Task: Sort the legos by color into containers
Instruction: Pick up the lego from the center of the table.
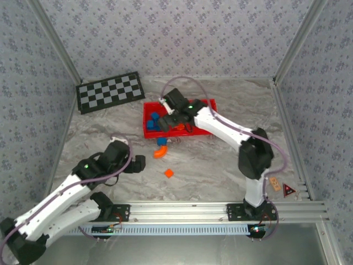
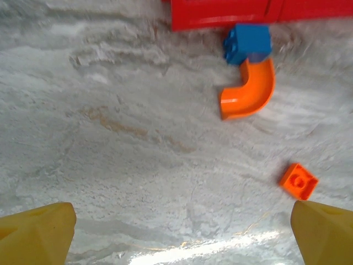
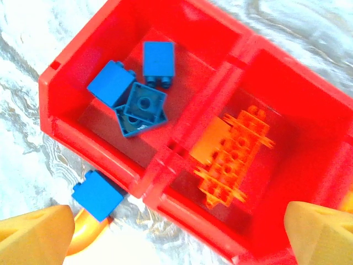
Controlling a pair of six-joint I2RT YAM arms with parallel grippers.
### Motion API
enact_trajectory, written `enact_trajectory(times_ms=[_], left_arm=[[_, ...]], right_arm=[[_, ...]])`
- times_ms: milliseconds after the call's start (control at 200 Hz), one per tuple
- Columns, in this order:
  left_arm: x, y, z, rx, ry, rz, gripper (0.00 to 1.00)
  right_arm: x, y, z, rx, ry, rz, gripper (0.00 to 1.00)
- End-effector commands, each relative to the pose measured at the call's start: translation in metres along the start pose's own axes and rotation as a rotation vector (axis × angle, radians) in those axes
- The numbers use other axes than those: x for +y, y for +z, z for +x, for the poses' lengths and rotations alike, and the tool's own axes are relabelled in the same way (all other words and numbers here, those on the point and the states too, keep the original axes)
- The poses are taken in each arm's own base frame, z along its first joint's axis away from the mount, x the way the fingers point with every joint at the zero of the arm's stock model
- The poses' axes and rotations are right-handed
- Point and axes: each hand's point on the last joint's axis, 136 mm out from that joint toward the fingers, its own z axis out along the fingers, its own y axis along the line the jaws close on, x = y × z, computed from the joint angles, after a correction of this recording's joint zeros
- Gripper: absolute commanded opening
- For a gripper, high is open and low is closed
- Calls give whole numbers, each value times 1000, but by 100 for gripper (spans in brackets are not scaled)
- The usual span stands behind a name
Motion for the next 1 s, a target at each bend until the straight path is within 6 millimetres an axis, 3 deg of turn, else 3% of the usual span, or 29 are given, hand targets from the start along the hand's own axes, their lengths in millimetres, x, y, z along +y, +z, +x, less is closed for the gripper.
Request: enact_trajectory(times_ms=[0,190,210,265,385,595,785,994], left_arm=[[-19,9,-3,74,55,27,100],[-41,35,-12,141,86,36,100],[-44,37,-15,142,86,40,100],[-52,44,-21,143,88,50,100],[-63,60,-30,183,103,27,100],[-79,93,-51,222,118,-37,99],[-97,125,-64,255,129,-53,89],[-106,155,-79,261,111,-90,80]], right_arm=[[-28,-34,3,-85,120,18,100],[-77,-79,37,-208,220,25,100],[-80,-77,50,-192,231,23,100],[-91,-86,59,-221,282,12,100],[-99,-104,54,-337,294,-18,100],[-91,-106,51,-356,274,-67,100],[-87,-101,51,-393,270,-96,100],[-81,-110,44,-451,279,-127,100]])
